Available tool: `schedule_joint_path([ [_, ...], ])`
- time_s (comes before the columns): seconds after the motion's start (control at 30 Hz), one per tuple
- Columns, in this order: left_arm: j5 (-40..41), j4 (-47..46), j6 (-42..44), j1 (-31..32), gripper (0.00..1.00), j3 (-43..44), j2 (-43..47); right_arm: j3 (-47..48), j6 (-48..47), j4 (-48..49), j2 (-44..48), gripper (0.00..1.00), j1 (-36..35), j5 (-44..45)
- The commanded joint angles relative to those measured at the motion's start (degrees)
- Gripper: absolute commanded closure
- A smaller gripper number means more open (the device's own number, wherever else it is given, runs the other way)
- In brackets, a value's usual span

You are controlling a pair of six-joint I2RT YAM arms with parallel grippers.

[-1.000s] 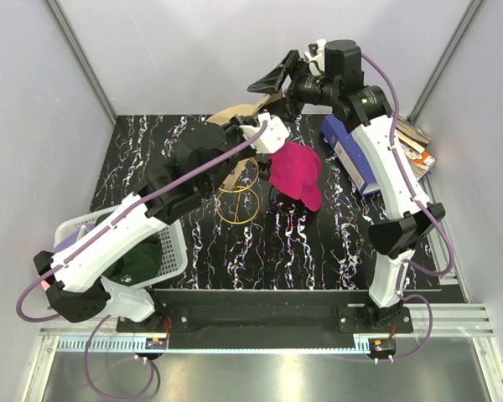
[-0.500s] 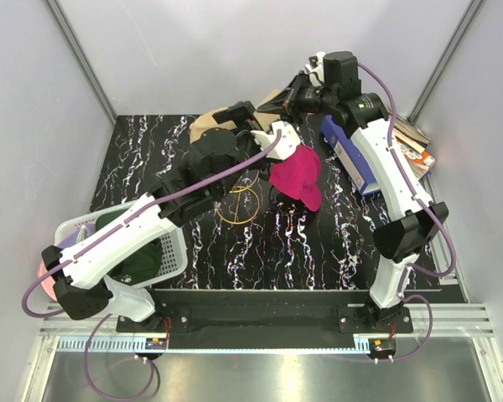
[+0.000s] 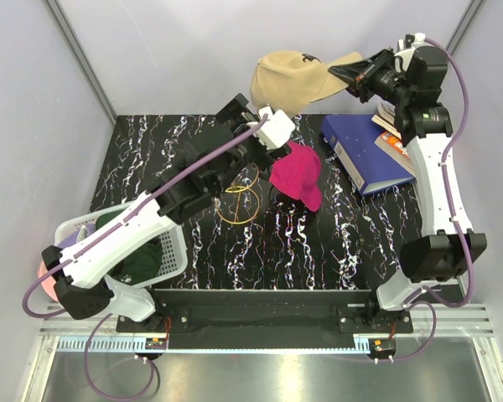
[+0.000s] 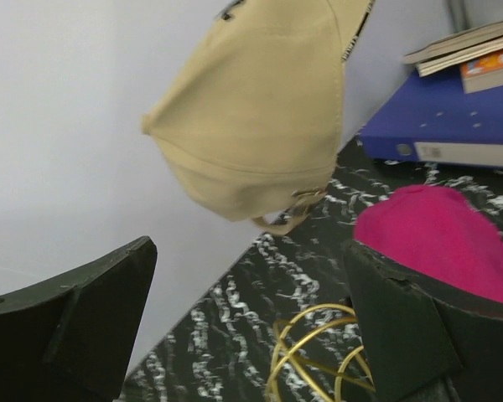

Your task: Stack the hats

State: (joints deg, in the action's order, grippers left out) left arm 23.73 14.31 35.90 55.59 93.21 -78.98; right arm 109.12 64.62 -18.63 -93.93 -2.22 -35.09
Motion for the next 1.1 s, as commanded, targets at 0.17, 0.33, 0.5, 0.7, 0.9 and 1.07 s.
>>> schedule_joint_path([
  [0.17,-14.92,4.60,-28.92,-5.23,0.01,6.02,-6.53,-12.33,0.77,9.23,13.14,1.00,6.86,0.54],
  [0.33,-20.81,0.73,-37.47,-6.54,0.01,2.51,-8.64,-18.07,-4.05,4.85,18.96,1.00,14.07,4.41],
  [0.5,-23.72,-4.53,-44.68,-10.23,0.02,-3.37,-9.17,-18.42,-5.91,3.16,19.84,1.00,15.05,5.03],
  [0.7,-30.67,-9.47,-49.87,-13.14,0.04,-8.21,-10.93,-18.86,-6.26,2.81,20.28,1.00,15.14,5.38],
  [0.9,-30.84,-10.43,-52.33,-15.42,0.04,-11.29,-11.28,-18.77,-7.14,4.21,20.37,1.00,15.14,2.94],
  [1.07,-32.08,-14.13,-54.97,-17.01,0.06,-14.71,-7.77,-23.84,-1.36,13.31,22.29,1.00,14.70,-1.63],
])
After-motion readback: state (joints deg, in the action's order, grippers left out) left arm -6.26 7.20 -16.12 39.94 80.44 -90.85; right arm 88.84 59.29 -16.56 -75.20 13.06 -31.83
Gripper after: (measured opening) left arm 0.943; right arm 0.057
